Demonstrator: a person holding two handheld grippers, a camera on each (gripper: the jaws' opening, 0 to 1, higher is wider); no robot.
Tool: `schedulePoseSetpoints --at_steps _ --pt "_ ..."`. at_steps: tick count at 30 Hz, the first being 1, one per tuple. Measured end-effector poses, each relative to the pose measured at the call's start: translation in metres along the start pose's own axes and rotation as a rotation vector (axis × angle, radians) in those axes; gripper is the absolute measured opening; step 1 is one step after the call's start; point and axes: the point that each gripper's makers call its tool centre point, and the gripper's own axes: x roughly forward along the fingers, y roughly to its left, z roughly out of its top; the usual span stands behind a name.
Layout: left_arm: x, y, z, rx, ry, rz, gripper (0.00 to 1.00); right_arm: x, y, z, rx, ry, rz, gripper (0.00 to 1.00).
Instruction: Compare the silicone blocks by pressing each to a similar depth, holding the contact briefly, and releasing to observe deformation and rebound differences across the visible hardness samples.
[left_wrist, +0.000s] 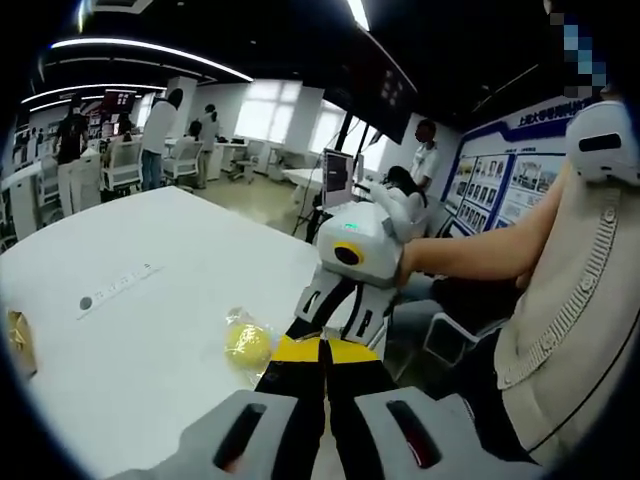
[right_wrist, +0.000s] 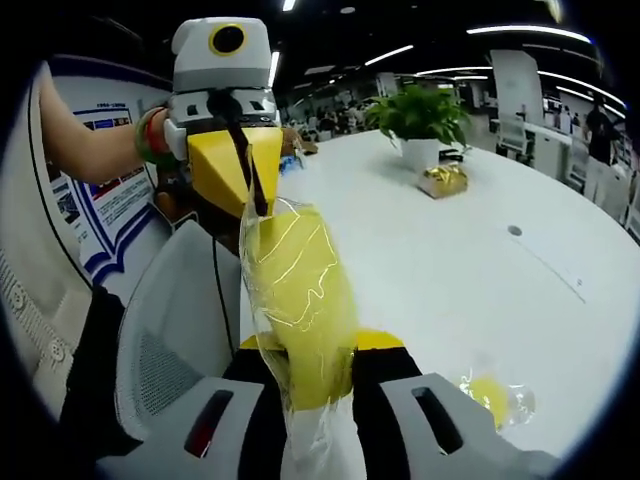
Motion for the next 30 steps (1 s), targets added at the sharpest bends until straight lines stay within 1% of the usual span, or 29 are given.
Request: schedulePoseSetpoints --at_steps 7,11,20,26,30 --pt "0.001 -0.002 -0.001 -0.003 0.002 -0.007 0.0 -0.001 0.0 -0.003 0.001 0.005 0.001 0.2" --pt "0.002 -0.003 -0.001 0.008 -0.001 -0.009 0.0 -0.001 0.001 -0.004 0.004 0.008 0.006 0.21" --pt "0.002 -0.004 -0.004 -0.009 0.004 -0.003 0.0 0.0 0.003 -0.007 0.004 0.022 0.013 0.24" --pt "0.003 -0.004 -0.006 -0.016 0.006 -0.005 0.0 0.0 0.005 -0.011 0.002 0.034 0.003 0.27" --pt "0.004 -0.003 -0.007 -0.028 0.001 -0.007 0.0 -0.002 0.003 -0.013 0.003 0.035 -0.022 0.3"
